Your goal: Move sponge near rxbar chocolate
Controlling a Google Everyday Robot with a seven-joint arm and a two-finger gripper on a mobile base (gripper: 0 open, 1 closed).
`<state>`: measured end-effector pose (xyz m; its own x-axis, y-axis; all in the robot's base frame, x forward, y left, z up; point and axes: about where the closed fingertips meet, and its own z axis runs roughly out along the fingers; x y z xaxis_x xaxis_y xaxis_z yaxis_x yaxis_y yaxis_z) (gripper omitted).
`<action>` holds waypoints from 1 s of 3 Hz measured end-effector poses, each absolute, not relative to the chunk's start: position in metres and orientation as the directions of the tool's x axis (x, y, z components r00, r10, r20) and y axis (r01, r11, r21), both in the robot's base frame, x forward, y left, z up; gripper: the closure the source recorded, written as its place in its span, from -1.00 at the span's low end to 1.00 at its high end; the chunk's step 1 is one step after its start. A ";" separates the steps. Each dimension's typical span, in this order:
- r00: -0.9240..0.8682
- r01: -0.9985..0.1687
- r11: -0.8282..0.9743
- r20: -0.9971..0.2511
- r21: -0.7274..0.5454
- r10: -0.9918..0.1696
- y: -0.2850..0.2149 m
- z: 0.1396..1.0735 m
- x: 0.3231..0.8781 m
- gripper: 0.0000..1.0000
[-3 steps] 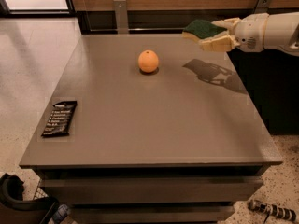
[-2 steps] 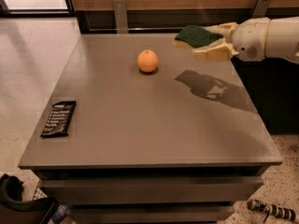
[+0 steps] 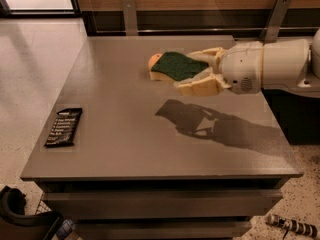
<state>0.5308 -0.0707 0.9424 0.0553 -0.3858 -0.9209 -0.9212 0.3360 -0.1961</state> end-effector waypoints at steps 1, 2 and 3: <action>0.046 -0.956 0.254 -0.926 -0.150 -0.374 -0.018 0.926 0.489 1.00; 0.046 -0.984 0.145 -0.931 -0.105 -0.362 0.031 0.903 0.469 1.00; 0.063 -0.997 0.018 -0.919 -0.076 -0.390 0.089 0.874 0.470 1.00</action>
Offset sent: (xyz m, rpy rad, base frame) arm -0.0790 0.1749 -0.0753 0.0306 0.1612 0.3888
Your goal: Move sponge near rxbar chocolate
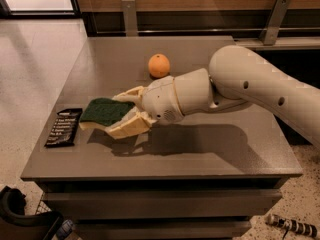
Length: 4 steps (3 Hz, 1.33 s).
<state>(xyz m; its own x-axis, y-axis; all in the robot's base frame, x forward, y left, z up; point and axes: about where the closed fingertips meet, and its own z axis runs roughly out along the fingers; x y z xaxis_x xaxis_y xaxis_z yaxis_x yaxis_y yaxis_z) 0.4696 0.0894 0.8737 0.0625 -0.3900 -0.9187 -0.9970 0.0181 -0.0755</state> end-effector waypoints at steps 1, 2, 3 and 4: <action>0.077 -0.997 -0.053 -0.910 -0.061 -0.407 0.116 0.860 0.471 1.00; 0.082 -0.996 -0.064 -0.909 -0.062 -0.408 0.120 0.859 0.469 0.67; 0.086 -0.996 -0.070 -0.909 -0.063 -0.408 0.123 0.860 0.468 0.06; 0.088 -0.995 -0.073 -0.908 -0.063 -0.409 0.124 0.860 0.467 -0.41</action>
Offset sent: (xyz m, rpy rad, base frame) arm 0.0015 0.0246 -0.0132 -0.0227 0.0133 0.0651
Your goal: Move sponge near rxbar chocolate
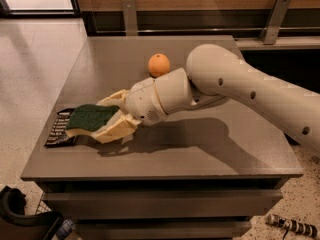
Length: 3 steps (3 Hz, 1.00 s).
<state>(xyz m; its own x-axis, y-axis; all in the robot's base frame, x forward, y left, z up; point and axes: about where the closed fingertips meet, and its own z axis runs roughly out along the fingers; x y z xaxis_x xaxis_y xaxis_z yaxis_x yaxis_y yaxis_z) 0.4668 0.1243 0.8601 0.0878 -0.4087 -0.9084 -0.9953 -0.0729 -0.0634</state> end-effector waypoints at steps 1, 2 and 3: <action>0.090 -0.995 -0.077 -0.908 -0.064 -0.409 0.126 0.860 0.466 -0.87; 0.092 -0.995 -0.079 -0.908 -0.065 -0.409 0.127 0.861 0.465 -1.00; 0.092 -0.995 -0.079 -0.908 -0.065 -0.409 0.127 0.861 0.465 -1.00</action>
Offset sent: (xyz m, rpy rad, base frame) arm -0.0011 0.0015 0.0003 -0.0007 -0.0007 0.0034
